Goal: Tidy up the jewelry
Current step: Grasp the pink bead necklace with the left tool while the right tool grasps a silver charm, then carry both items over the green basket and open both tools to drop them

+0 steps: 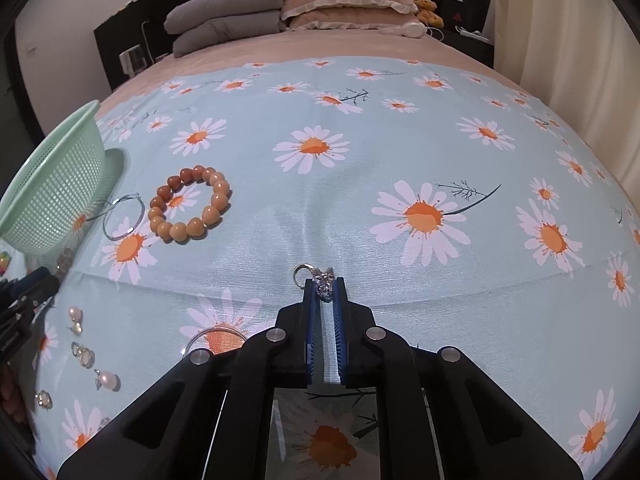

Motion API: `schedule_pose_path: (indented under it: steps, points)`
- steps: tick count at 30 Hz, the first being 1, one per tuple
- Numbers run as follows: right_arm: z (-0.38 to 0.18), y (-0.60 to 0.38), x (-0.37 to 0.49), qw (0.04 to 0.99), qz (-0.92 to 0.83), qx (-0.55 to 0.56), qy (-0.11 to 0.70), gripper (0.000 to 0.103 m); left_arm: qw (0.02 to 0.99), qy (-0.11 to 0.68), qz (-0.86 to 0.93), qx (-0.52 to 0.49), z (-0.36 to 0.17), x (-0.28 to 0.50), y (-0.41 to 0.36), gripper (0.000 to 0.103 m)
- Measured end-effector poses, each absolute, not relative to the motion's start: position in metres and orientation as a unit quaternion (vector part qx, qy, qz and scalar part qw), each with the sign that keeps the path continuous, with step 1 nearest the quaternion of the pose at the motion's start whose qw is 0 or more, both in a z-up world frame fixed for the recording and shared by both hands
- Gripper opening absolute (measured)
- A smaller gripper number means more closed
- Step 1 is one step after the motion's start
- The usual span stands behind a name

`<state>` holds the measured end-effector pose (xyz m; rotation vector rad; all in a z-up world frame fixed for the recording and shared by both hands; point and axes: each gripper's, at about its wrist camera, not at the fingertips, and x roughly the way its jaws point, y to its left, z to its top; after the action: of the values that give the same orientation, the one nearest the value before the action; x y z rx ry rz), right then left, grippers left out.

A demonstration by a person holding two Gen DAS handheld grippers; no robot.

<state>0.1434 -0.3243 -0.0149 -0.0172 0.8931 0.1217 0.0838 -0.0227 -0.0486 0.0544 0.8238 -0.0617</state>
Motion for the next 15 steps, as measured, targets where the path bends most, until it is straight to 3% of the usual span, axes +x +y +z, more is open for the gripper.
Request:
schedule_pose_path:
  steps: [2, 15]
  points:
    - [-0.014, -0.323, 0.142, 0.900, 0.065, -0.012, 0.430, 0.008, 0.915, 0.400, -0.036, 0.027, -0.048, 0.083, -0.025, 0.006]
    - [0.022, -0.311, 0.119, 0.913, 0.104, -0.030, 0.394, 0.008, 0.922, 0.385, -0.028, 0.012, -0.023, 0.068, -0.016, 0.006]
